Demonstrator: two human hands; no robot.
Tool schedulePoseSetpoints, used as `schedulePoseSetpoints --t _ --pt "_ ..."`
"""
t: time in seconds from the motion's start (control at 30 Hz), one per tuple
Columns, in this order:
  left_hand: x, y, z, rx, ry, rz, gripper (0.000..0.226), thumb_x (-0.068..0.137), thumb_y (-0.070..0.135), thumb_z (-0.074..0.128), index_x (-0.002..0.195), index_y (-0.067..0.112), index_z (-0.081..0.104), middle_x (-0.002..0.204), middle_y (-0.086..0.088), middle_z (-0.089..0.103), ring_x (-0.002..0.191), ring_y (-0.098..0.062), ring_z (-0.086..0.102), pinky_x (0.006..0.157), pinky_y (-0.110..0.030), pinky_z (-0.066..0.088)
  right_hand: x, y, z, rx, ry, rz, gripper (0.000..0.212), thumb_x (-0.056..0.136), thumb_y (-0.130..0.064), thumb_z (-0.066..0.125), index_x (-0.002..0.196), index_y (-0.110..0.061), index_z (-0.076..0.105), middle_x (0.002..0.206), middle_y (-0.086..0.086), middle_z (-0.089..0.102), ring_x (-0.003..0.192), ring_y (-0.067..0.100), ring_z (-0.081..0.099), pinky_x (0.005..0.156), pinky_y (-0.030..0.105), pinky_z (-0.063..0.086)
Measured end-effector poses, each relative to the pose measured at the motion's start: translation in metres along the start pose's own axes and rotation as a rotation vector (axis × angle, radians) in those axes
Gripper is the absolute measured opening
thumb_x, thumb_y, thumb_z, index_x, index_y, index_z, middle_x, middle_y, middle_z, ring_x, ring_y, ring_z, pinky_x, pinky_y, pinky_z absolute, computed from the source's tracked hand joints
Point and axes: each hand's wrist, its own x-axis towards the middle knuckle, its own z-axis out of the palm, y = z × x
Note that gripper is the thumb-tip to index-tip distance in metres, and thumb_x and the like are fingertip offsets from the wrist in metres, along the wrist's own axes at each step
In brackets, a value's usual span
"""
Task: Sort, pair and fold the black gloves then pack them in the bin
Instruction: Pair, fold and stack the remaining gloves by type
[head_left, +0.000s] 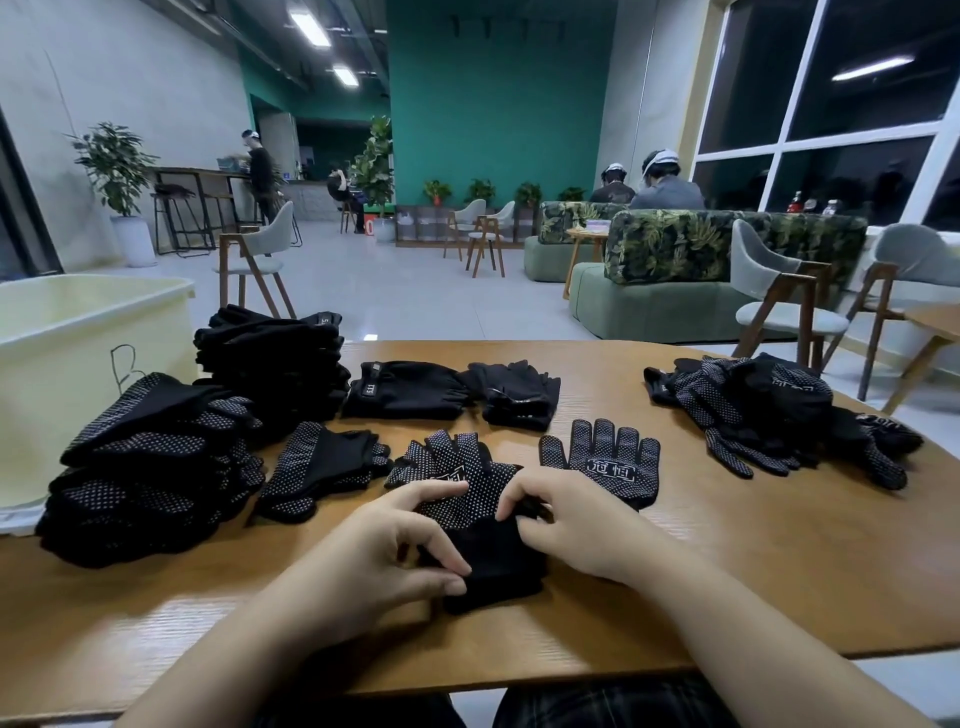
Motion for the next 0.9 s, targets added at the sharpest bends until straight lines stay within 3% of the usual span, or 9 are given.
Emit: schedulePoseSetpoints --t 0.13,0.27,0.37,0.47,0.53,0.63,0.73,0.8,0.9 --pt "-0.002 0.002 0.004 -0.082 -0.002 -0.018 0.005 0.065 0.039 0.074 0.069 0.037 0.071 0.134 0.017 0.043 0.069 0.023 0.051 0.067 -0.001 0.035 -0.003 0.003 -0.001 0.021 0.011 0.021 0.028 0.078 -0.008 0.055 0.08 -0.035 0.061 0.086 -0.008 0.063 0.079 0.013 0.059 0.076 0.029 0.049" --pt "-0.004 -0.004 0.007 -0.093 -0.05 -0.042 0.015 0.061 0.057 0.069 0.068 0.044 0.071 0.136 0.019 0.041 0.093 0.014 0.058 0.076 -0.004 0.039 -0.004 0.002 -0.002 -0.007 -0.022 0.06 0.033 0.078 -0.003 0.052 0.074 -0.034 0.061 0.072 -0.012 0.055 0.065 0.009 0.051 0.063 0.019 0.042" --pt "-0.004 -0.007 0.003 -0.066 -0.103 -0.104 0.011 0.061 0.054 0.071 0.07 0.047 0.071 0.136 0.023 0.039 0.093 0.018 0.055 0.075 -0.004 0.038 -0.004 -0.001 -0.003 -0.033 -0.041 0.083 0.04 0.081 0.001 0.046 0.074 -0.035 0.06 0.07 -0.015 0.052 0.063 -0.001 0.049 0.059 0.013 0.035" --pt "-0.002 -0.008 -0.003 -0.02 -0.136 -0.128 0.007 0.073 0.041 0.074 0.079 0.044 0.072 0.136 0.03 0.034 0.094 0.024 0.049 0.077 0.002 0.031 0.002 0.001 -0.004 0.0 0.019 0.167 0.04 0.085 -0.001 0.04 0.086 -0.036 0.058 0.075 -0.011 0.057 0.066 0.0 0.05 0.059 0.014 0.038" --pt "0.0 -0.011 -0.008 -0.011 -0.102 -0.123 0.017 0.071 0.056 0.07 0.085 0.046 0.07 0.135 0.029 0.036 0.102 0.027 0.044 0.081 0.004 0.027 0.008 0.001 -0.004 0.065 0.094 0.235 0.033 0.088 -0.005 0.038 0.095 -0.033 0.056 0.085 -0.01 0.06 0.08 0.009 0.054 0.067 0.018 0.041" --pt "0.008 -0.022 -0.012 -0.066 0.05 -0.131 0.043 0.062 0.071 0.062 0.1 0.051 0.063 0.128 0.029 0.046 0.119 0.016 0.042 0.092 -0.005 0.031 0.017 0.0 -0.007 0.025 0.199 0.323 0.022 0.093 -0.019 0.039 0.11 -0.025 0.052 0.09 -0.005 0.061 0.08 0.013 0.055 0.067 0.028 0.04" --pt "0.022 -0.033 -0.014 -0.146 0.219 -0.208 0.022 0.08 0.044 0.067 0.102 0.046 0.062 0.093 0.017 0.062 0.088 -0.001 0.059 0.078 -0.017 0.042 0.031 -0.003 -0.01 -0.018 0.235 0.402 0.035 0.094 -0.037 0.045 0.124 -0.02 0.046 0.104 0.001 0.062 0.092 0.018 0.057 0.073 0.028 0.039" --pt "0.032 -0.038 -0.014 -0.127 0.269 -0.228 0.024 0.087 0.025 0.065 0.102 0.043 0.061 0.079 0.015 0.059 0.074 -0.003 0.055 0.076 -0.024 0.042 0.04 -0.005 -0.01 -0.017 0.184 0.457 0.047 0.093 -0.045 0.047 0.131 -0.018 0.042 0.112 0.003 0.059 0.094 0.018 0.056 0.073 0.027 0.037" --pt "0.044 -0.042 -0.011 0.024 0.289 -0.259 0.026 0.087 0.02 0.065 0.104 0.039 0.058 0.106 0.014 0.06 0.098 -0.004 0.054 0.096 -0.028 0.041 0.046 -0.007 -0.008 -0.006 0.151 0.483 0.049 0.09 -0.043 0.053 0.131 -0.017 0.046 0.119 0.003 0.056 0.097 0.017 0.054 0.076 0.025 0.037"
